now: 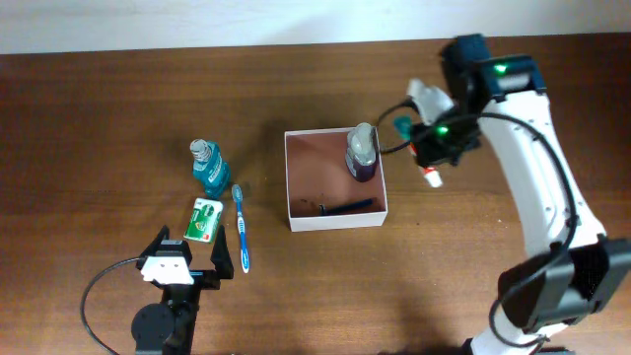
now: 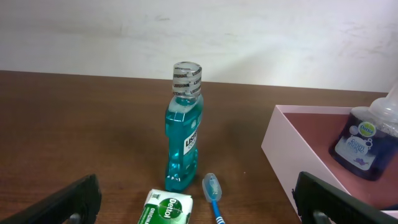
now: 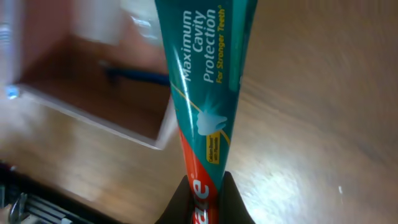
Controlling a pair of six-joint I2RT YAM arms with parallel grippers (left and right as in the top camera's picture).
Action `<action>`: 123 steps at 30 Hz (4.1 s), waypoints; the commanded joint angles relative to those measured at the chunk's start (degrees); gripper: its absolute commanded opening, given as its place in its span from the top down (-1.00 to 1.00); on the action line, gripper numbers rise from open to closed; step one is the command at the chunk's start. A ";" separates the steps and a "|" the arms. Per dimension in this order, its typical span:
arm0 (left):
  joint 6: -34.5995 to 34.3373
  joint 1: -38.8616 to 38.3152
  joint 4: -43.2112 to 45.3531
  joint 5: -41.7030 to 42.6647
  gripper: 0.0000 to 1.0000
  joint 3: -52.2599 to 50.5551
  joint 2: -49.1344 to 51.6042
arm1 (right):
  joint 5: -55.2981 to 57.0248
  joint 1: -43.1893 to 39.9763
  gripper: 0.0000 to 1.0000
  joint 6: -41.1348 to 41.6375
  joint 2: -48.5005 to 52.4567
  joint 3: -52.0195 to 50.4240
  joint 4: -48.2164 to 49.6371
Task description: Pack container
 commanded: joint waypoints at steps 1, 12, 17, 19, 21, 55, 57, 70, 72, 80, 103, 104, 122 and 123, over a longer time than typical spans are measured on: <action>-0.50 0.33 0.22 0.63 -0.99 -0.46 -0.55 | -1.92 5.27 0.92 0.22 -3.41 2.56 -0.46; -0.50 0.33 0.22 0.63 -0.99 -0.46 -0.55 | -1.90 16.81 0.92 -4.24 -3.21 0.00 7.69; -0.50 0.33 0.22 0.63 -0.99 -0.46 -0.55 | -0.61 20.15 0.92 -6.95 -2.56 -4.63 13.07; -0.50 0.33 0.22 0.63 -0.99 -0.46 -0.55 | 1.88 20.92 0.92 -7.37 -1.92 -6.56 14.36; -0.50 0.33 0.22 0.63 -0.99 -0.46 -0.55 | 5.60 21.33 0.92 -7.43 -1.09 -8.68 15.72; -0.50 0.33 0.22 0.63 -0.99 -0.46 -0.55 | 13.09 20.74 0.55 -11.58 9.86 -17.79 23.78; -0.50 0.33 0.22 0.63 -0.99 -0.46 -0.55 | 12.92 20.74 0.52 -11.32 9.57 -17.49 23.78; -0.50 0.33 0.22 0.63 -0.99 -0.46 -0.55 | 11.47 18.73 0.41 -4.57 2.97 -0.15 15.30; -0.50 0.33 0.22 0.63 -0.99 -0.46 -0.55 | 11.50 16.37 0.39 -2.25 1.86 2.51 13.60; -0.50 0.33 0.22 0.63 -0.99 -0.46 -0.55 | 11.45 1.01 0.28 0.57 -0.68 5.95 8.81; 0.17 0.35 2.38 -5.25 -0.99 -0.46 -0.55 | 11.47 -31.65 -0.97 14.58 -0.33 5.88 9.05; 0.17 0.35 2.86 -5.25 -0.99 -0.46 -0.55 | 11.45 -31.69 -0.97 14.58 -0.31 5.88 9.81; 17.38 0.33 -30.36 -2.10 -0.99 53.88 47.78 | 11.45 -31.61 -0.97 14.58 -0.17 5.88 13.07; 17.38 0.33 -32.63 -0.39 -0.99 58.90 52.57 | 11.47 -31.61 -0.97 14.58 -0.17 5.88 13.07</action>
